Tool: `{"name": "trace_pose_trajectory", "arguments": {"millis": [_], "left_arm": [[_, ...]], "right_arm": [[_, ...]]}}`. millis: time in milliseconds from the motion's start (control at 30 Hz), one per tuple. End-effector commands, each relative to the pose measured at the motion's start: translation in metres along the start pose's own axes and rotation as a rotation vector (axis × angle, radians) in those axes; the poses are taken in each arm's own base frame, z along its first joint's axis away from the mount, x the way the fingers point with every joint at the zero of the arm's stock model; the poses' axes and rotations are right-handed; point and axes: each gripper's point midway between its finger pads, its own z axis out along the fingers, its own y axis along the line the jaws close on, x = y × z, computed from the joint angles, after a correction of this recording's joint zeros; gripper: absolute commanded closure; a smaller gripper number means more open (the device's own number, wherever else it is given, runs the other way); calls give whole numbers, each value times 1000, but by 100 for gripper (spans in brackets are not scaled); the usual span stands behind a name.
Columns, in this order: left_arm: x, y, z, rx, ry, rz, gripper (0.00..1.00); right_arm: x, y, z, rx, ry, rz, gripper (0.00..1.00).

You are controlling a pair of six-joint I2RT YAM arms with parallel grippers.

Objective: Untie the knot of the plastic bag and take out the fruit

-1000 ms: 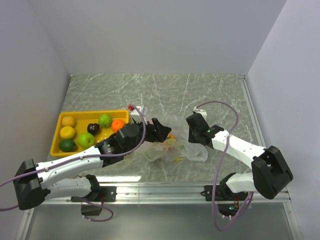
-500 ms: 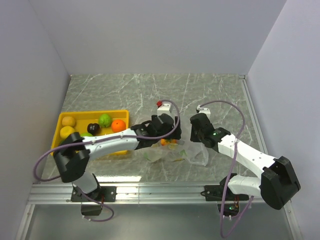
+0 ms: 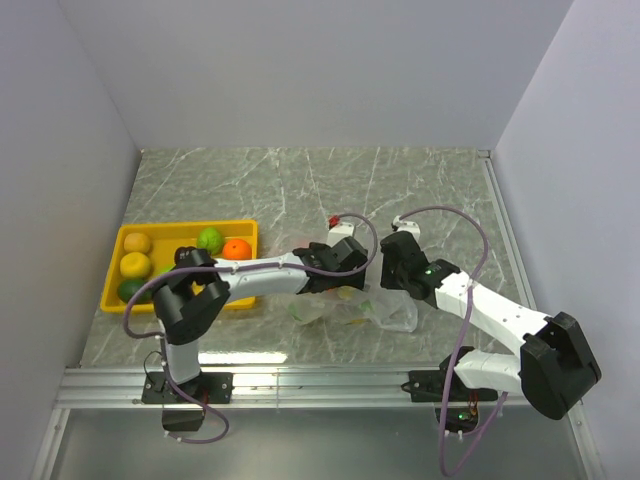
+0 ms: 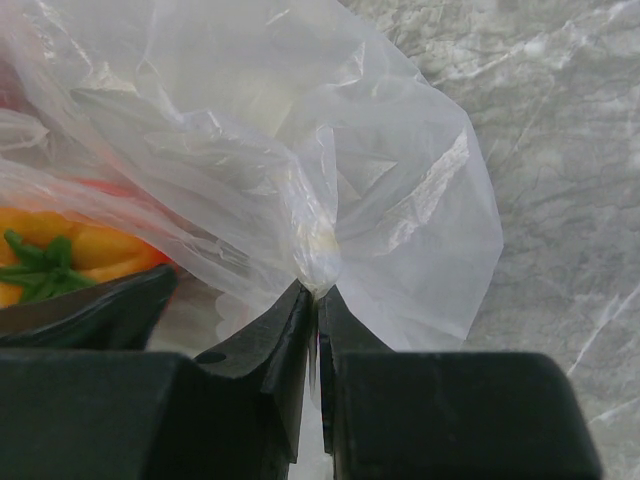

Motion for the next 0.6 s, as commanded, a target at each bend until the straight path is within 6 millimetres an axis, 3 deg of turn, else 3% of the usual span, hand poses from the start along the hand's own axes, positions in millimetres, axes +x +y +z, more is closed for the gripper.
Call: {"name": "trace_pose_trajectory", "arguments": {"millis": [0, 133, 267, 433, 567], "left_arm": [[-5, -17, 10, 21, 1, 27, 1], [3, -13, 20, -9, 16, 24, 5], [1, -14, 15, 3, 11, 21, 23], [-6, -18, -12, 47, 4, 16, 53], [-25, -33, -56, 160, -25, -6, 60]], "right_arm": [[-5, 5, 0, -25, -26, 22, 86], [-4, 5, 0, -30, -26, 25, 86], [-3, 3, 0, -24, -28, 29, 86], [-2, -3, 0, -2, -38, 29, 86], [-6, -6, 0, 23, -49, 19, 87]]}}
